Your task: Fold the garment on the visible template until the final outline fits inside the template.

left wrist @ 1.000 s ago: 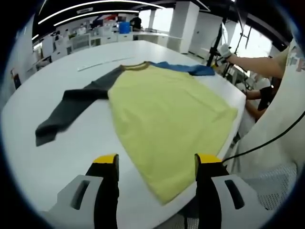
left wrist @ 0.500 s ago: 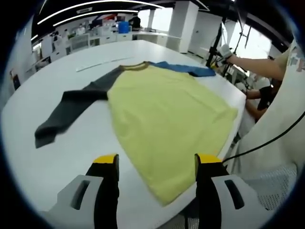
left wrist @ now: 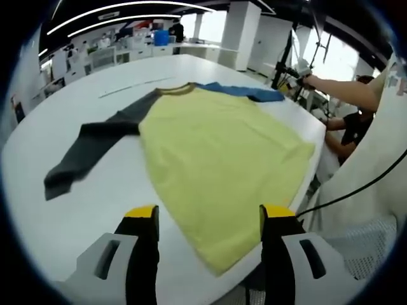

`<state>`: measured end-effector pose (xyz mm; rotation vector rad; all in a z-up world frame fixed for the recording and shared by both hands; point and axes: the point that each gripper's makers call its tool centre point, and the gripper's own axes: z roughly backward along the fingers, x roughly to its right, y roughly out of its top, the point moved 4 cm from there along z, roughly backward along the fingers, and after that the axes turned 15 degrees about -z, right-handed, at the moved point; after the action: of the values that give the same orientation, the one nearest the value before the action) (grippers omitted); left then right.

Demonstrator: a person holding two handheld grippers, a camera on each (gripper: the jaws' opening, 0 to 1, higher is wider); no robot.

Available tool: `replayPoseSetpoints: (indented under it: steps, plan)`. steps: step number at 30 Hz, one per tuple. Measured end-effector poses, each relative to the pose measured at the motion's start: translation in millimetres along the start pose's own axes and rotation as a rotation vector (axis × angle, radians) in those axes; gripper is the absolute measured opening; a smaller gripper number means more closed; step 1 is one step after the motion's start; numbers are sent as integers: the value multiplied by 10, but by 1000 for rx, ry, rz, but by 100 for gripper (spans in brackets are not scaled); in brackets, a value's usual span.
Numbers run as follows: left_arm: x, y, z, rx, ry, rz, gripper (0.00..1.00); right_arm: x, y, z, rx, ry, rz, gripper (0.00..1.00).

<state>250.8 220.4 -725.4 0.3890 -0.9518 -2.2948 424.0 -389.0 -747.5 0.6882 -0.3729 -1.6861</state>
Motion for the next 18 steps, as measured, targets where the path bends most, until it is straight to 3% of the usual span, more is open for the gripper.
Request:
replayPoseSetpoints:
  steps: [12, 18]
  plan:
    - [1, -35, 24, 0, -2, 0, 61, 11, -198, -26, -27, -11, -65, 25]
    - [7, -39, 31, 0, -3, 1, 61, -7, -225, -11, -49, -32, 19, 14]
